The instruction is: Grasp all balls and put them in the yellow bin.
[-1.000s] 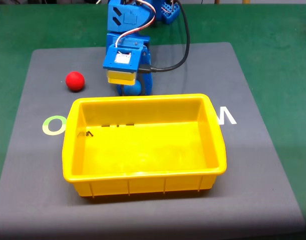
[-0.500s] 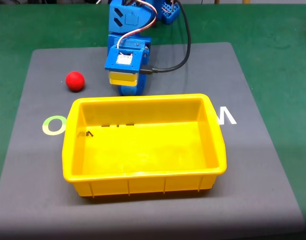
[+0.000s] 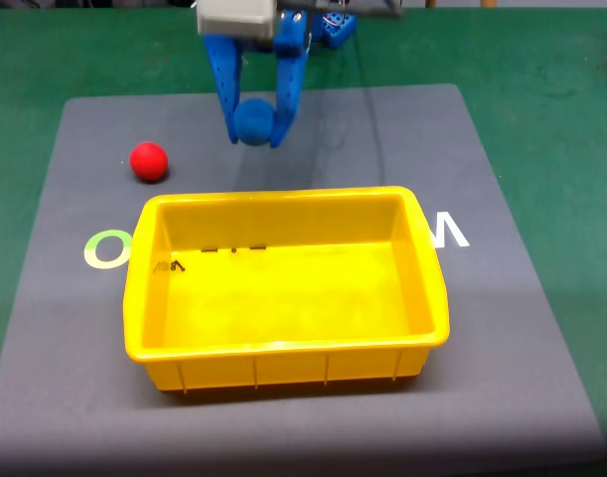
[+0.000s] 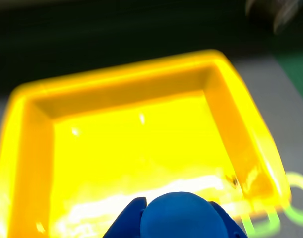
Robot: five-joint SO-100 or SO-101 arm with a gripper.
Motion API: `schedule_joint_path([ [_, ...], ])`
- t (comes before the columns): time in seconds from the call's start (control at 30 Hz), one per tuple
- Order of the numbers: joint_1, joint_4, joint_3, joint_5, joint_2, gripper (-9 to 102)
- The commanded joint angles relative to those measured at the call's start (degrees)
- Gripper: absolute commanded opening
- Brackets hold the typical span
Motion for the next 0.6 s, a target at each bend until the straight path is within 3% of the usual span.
schedule_joint_path([
  [0.0,-1.1,-1.7,-13.0,1.7,-3.3,0],
  [0.47,-3.5,-11.0,-22.6,-1.8,-25.0,4],
  [0.57,-3.5,-11.2,-23.3,-1.8,-26.5,12],
])
